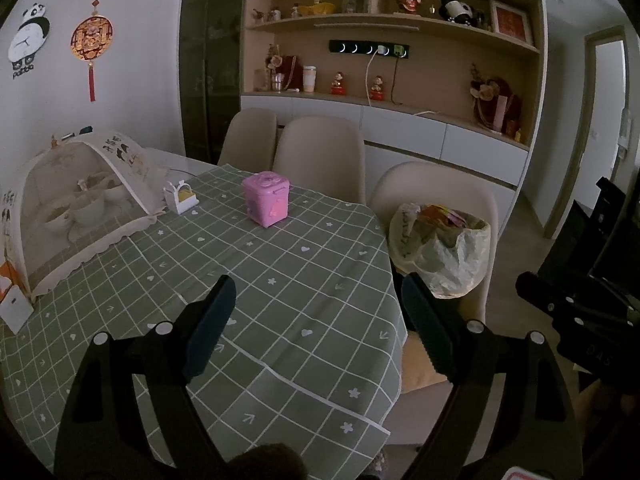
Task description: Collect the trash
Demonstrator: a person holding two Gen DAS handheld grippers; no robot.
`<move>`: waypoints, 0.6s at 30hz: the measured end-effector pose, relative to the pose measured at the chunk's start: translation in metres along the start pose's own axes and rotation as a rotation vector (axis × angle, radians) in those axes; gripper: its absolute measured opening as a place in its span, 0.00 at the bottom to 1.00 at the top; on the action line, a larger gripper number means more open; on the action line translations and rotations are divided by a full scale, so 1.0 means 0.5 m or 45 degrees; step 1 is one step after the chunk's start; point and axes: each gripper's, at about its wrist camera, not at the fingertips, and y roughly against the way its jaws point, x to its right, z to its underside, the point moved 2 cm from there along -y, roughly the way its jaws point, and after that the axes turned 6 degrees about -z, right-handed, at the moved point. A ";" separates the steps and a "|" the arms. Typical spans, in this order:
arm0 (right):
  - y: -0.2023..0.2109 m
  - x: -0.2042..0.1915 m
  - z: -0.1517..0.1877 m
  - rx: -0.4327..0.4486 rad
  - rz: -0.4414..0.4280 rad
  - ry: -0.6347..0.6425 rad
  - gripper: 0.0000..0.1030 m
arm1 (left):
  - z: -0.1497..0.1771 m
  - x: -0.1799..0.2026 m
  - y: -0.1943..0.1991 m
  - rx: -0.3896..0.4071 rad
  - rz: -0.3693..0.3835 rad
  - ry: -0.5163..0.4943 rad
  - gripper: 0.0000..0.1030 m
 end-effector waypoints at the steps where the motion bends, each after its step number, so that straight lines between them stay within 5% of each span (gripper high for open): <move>1: 0.001 0.001 -0.001 0.000 0.000 -0.002 0.64 | 0.000 0.000 0.000 0.001 0.000 0.002 0.78; 18: 0.001 0.004 0.004 0.004 0.007 -0.005 0.64 | 0.000 0.004 -0.001 0.002 0.001 -0.001 0.79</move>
